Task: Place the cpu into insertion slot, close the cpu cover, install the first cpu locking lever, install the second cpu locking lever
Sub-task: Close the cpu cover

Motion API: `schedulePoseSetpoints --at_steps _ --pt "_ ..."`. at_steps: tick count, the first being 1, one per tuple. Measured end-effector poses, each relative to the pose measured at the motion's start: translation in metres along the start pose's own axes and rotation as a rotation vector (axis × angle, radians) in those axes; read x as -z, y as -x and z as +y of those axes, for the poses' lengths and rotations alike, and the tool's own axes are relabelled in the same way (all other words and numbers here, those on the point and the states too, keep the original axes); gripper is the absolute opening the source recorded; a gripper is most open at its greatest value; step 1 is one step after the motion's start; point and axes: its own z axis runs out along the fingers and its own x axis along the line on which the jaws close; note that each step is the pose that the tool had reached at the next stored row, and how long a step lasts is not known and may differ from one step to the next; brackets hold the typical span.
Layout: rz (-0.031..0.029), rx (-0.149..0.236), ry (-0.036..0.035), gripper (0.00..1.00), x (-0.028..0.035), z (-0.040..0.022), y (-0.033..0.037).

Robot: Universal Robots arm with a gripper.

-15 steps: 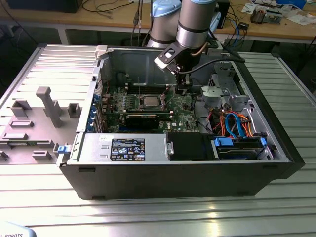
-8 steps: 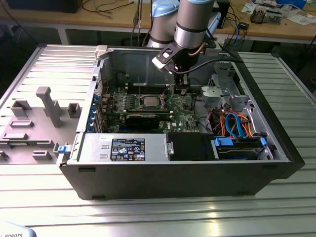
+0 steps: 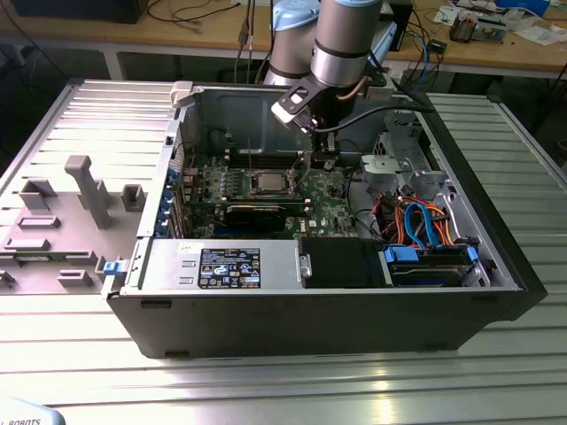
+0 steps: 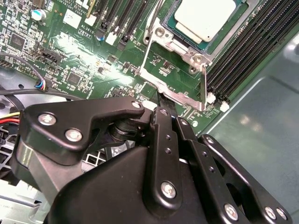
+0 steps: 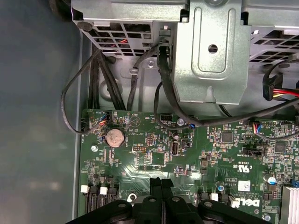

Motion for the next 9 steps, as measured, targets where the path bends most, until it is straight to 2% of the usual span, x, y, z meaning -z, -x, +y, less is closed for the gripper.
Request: schedulePoseSetpoints --at_steps 9 --pt "0.0000 0.000 0.0000 0.11 0.0000 -0.0023 -0.0001"
